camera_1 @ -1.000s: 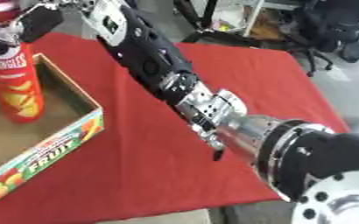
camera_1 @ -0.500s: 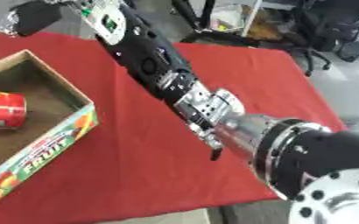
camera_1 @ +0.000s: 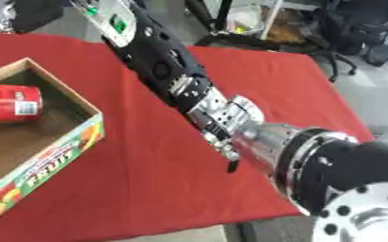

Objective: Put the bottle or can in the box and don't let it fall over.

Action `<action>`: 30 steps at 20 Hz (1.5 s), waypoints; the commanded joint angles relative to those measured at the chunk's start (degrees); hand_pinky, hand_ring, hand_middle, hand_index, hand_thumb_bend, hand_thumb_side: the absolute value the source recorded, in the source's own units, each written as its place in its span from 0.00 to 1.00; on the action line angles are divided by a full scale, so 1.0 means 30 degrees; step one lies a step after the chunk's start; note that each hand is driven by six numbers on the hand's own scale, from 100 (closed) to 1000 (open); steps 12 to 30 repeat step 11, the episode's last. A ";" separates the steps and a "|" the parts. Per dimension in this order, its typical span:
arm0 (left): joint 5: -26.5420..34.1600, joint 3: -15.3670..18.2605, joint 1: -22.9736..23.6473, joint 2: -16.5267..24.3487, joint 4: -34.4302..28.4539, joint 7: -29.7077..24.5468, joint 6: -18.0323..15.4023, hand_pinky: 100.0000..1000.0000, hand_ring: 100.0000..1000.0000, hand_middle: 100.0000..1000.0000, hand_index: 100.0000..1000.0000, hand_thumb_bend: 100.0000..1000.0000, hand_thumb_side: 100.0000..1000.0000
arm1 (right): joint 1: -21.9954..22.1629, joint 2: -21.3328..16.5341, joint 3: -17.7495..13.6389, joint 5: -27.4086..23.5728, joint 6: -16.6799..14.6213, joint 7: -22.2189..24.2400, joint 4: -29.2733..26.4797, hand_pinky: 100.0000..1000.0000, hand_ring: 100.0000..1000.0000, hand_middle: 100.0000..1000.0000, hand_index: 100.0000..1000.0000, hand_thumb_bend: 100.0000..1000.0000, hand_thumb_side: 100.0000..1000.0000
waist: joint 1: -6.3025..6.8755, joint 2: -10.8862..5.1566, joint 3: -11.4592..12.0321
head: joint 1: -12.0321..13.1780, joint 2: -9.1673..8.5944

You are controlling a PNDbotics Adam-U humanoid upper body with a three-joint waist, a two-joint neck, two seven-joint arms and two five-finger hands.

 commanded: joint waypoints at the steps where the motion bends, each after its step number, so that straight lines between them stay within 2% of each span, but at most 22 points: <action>1: -0.0044 0.0128 -0.0115 0.0429 -0.0359 -0.0014 -0.0081 0.41 0.87 0.63 0.63 0.00 0.59 | -0.0503 -0.0404 -0.0132 -0.0502 0.0160 -0.0202 -0.0423 0.87 0.97 0.93 1.00 0.00 0.63 | 0.0331 -0.0154 -0.0037 | -0.0075 0.0104; 5: -0.0037 0.0136 -0.0052 0.0448 -0.0359 -0.0017 -0.0096 0.41 0.87 0.63 0.63 0.00 0.59 | -0.0711 -0.0743 -0.0148 -0.2377 0.0750 -0.0307 -0.1252 0.87 0.90 0.87 0.99 0.00 0.50 | 0.0359 -0.0186 -0.0138 | 0.0006 0.0104; 8: -0.0092 0.0163 0.0114 0.0462 -0.0359 -0.0006 -0.0062 0.41 0.87 0.63 0.63 0.00 0.59 | -0.0654 -0.1635 -0.0360 -0.5491 0.1807 -0.0310 -0.2669 0.89 0.87 0.81 0.98 0.00 0.40 | 0.0409 -0.0288 -0.0411 | 0.0474 0.0104; 10: -0.0136 0.0185 0.0241 0.0473 -0.0359 0.0020 -0.0023 0.41 0.87 0.63 0.63 0.00 0.59 | -0.0488 -0.2388 -0.0942 -0.7305 0.2583 -0.0453 -0.3541 0.87 0.87 0.80 0.97 0.00 0.25 | 0.0468 -0.0388 -0.0659 | 0.0818 0.0104; 11: -0.0140 0.0176 0.0264 0.0472 -0.0359 0.0016 -0.0006 0.41 0.87 0.63 0.63 0.00 0.59 | -0.0357 -0.2764 -0.1285 -0.7708 0.2887 -0.0652 -0.3880 0.87 0.87 0.80 0.97 0.00 0.25 | 0.0493 -0.0425 -0.0744 | 0.0921 0.0104; 30: -0.0140 0.0176 0.0264 0.0472 -0.0359 0.0016 -0.0006 0.41 0.87 0.63 0.63 0.00 0.59 | -0.0357 -0.2764 -0.1285 -0.7708 0.2887 -0.0652 -0.3880 0.87 0.87 0.80 0.97 0.00 0.25 | 0.0493 -0.0425 -0.0744 | 0.0921 0.0104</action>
